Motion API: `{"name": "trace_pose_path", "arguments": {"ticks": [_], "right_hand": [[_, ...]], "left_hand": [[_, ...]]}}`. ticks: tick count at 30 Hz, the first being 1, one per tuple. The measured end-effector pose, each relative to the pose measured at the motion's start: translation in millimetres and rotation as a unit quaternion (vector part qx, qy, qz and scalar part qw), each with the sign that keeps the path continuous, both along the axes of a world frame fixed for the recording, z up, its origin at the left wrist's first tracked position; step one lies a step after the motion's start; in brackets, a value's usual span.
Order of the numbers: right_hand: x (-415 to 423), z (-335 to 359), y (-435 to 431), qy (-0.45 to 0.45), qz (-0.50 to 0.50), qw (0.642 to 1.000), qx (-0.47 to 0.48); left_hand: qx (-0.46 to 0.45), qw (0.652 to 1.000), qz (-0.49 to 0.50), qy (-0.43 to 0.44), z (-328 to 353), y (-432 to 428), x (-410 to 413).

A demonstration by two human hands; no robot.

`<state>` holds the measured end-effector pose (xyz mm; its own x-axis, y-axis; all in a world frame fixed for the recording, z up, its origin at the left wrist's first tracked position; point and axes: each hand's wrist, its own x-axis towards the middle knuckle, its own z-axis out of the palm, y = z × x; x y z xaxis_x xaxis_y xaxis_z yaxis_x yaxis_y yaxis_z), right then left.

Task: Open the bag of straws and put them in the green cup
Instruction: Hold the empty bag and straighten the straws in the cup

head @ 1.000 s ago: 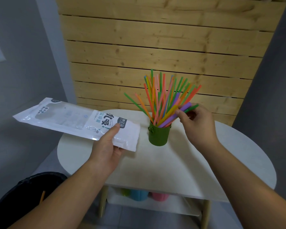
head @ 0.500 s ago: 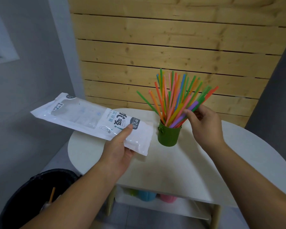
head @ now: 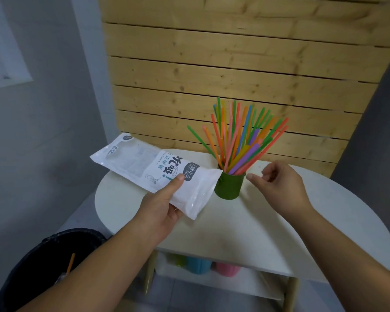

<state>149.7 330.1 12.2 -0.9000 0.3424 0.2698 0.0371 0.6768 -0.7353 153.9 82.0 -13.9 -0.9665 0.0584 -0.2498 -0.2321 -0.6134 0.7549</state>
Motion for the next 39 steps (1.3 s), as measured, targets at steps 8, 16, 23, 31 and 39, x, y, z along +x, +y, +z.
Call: {"name": "trace_pose_path", "arguments": {"ticks": [8, 16, 23, 31, 39], "right_hand": [[58.6, 7.2, -70.4, -0.206, 0.178, 0.862, -0.428], [94.5, -33.8, -166.3, -0.256, 0.274, 0.825, -0.423], [90.5, -88.5, -245.4, -0.335, 0.257, 0.826, -0.375], [61.8, -123.6, -285.2, -0.350, 0.217, 0.868, -0.279], [57.3, -138.4, -275.0, -0.347, 0.196, 0.863, -0.311]], "left_hand": [[-0.096, 0.995, 0.000, 0.017, 6.4, -32.4, 54.6], [-0.060, 0.994, 0.034, -0.088, -17.2, -99.0, 132.7], [-0.056, 0.966, 0.116, -0.225, -63.4, -152.8, 158.8], [-0.019, 0.951, 0.086, -0.295, -96.9, -177.7, 141.4], [-0.042, 0.943, 0.014, -0.329, -103.8, -163.2, 153.7]]}}
